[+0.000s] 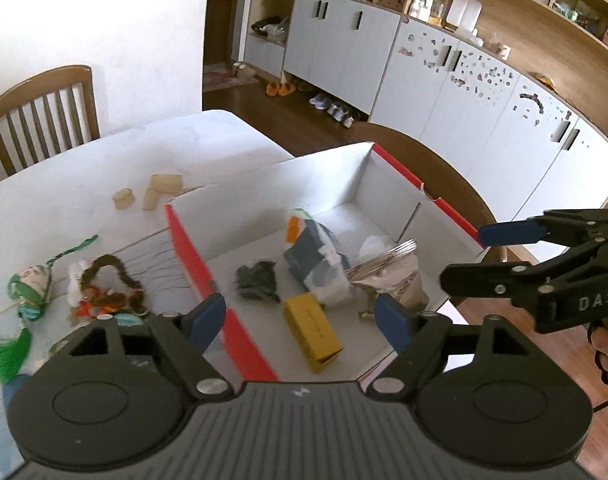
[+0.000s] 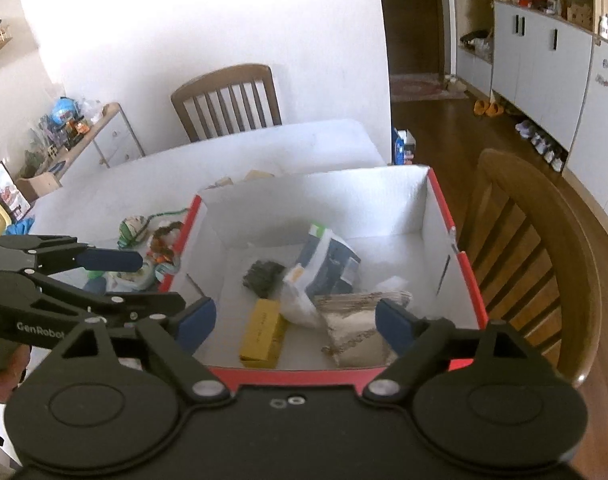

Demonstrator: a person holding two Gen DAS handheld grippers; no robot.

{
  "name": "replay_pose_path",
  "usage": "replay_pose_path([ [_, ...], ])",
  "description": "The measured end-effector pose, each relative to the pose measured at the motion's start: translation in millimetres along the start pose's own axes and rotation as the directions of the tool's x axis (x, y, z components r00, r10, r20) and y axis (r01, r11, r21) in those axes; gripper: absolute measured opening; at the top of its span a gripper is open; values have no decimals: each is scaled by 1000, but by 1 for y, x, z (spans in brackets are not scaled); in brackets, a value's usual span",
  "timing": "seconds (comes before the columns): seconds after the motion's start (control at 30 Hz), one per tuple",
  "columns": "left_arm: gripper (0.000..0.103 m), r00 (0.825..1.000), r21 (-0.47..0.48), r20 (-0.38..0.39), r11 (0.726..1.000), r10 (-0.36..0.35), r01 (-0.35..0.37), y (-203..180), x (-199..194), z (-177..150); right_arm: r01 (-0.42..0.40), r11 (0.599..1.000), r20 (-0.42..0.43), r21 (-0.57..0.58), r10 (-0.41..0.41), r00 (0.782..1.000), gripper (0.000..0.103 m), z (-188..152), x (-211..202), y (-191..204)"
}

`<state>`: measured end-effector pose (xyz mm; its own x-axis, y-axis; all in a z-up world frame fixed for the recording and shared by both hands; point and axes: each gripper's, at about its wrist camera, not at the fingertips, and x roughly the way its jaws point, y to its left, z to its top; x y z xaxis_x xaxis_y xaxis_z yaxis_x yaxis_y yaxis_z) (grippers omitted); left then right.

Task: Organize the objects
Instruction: 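Withdraw both tools from the box back toward the pile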

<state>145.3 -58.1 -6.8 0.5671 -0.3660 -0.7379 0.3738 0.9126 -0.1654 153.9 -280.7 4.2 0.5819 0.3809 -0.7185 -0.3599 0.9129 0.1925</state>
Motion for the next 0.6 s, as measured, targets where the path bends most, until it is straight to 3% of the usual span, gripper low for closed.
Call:
replay_pose_path([
  [0.23, 86, 1000, 0, -2, 1000, 31, -31, 33, -20, -14, 4, 1000, 38, -1, -4, 999, 98, -4, -4, 31],
  [0.6, 88, 998, -38, 15, 998, 56, -55, 94, -48, -32, -32, 999, 21, -29, 32, 999, 98, -5, 14, 99],
])
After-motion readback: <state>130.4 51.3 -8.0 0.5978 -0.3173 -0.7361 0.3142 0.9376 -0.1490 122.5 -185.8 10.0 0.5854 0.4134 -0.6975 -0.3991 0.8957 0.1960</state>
